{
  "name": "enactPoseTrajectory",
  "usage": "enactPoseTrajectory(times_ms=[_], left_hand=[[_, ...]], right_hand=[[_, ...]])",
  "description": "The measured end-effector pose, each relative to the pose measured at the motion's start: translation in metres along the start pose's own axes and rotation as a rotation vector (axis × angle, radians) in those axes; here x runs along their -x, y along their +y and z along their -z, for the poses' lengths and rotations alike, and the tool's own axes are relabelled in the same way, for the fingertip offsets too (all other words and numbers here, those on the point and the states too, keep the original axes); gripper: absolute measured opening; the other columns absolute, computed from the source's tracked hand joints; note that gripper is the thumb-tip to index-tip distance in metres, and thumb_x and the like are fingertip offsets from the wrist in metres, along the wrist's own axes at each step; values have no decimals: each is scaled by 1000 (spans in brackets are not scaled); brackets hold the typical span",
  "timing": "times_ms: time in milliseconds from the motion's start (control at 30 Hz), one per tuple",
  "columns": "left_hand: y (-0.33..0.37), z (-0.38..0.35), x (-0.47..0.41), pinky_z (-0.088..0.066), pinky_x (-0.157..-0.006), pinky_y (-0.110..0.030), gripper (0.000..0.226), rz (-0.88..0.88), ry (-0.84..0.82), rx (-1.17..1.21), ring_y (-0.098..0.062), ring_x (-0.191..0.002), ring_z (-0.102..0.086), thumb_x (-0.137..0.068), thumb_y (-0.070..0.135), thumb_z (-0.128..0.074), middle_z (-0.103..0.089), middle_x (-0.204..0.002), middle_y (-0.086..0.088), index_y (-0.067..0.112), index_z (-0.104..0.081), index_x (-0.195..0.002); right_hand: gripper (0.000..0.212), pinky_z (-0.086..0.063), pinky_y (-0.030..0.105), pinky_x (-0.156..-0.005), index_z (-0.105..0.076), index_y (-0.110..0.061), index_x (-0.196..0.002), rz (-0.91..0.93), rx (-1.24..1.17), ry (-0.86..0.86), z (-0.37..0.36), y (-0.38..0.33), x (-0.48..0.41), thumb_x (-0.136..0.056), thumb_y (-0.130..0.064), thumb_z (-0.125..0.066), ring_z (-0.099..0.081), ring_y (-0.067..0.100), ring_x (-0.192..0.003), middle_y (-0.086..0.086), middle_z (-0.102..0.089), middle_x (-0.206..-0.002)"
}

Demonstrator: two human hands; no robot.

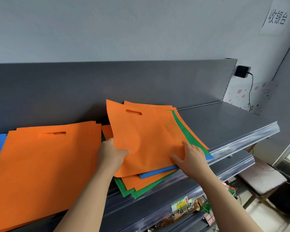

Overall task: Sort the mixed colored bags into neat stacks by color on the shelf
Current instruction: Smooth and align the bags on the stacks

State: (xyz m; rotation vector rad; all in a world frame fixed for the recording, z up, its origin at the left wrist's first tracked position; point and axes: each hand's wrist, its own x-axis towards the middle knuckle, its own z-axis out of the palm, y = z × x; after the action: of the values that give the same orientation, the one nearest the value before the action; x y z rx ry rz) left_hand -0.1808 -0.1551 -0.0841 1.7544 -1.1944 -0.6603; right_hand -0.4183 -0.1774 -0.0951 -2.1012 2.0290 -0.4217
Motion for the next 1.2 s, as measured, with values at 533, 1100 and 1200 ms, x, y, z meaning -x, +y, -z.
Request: enactPoseTrajectory(times_ms=[533, 1100, 1200], left_hand=[[0, 2, 8, -45, -71, -24, 20, -85, -37, 298, -5, -87, -59, -86, 15, -69, -63, -92, 14, 32, -58, -90], [-38, 124, 32, -49, -82, -29, 26, -140, 89, 267, -4, -94, -62, -82, 25, -73, -68, -103, 14, 34, -60, -103], [-59, 163, 41, -50, -76, -31, 26, -79, 178, 177, -10, -92, -63, -79, 27, -76, -67, -98, 13, 34, -59, -97]], right_hand=[[74, -15, 40, -117, -25, -12, -146, -14, -68, 20, -3, 9, -1, -90, -57, -45, -25, 23, -141, 5, -32, -150], [43, -40, 26, -86, -54, -19, -126, 200, -507, 165, -18, -103, 30, -84, -15, -64, -52, 16, -103, 2, -54, -115], [39, -42, 27, -89, -58, -17, -121, 256, -519, 125, -31, -138, 44, -84, -11, -64, -53, 15, -105, 0, -55, -113]])
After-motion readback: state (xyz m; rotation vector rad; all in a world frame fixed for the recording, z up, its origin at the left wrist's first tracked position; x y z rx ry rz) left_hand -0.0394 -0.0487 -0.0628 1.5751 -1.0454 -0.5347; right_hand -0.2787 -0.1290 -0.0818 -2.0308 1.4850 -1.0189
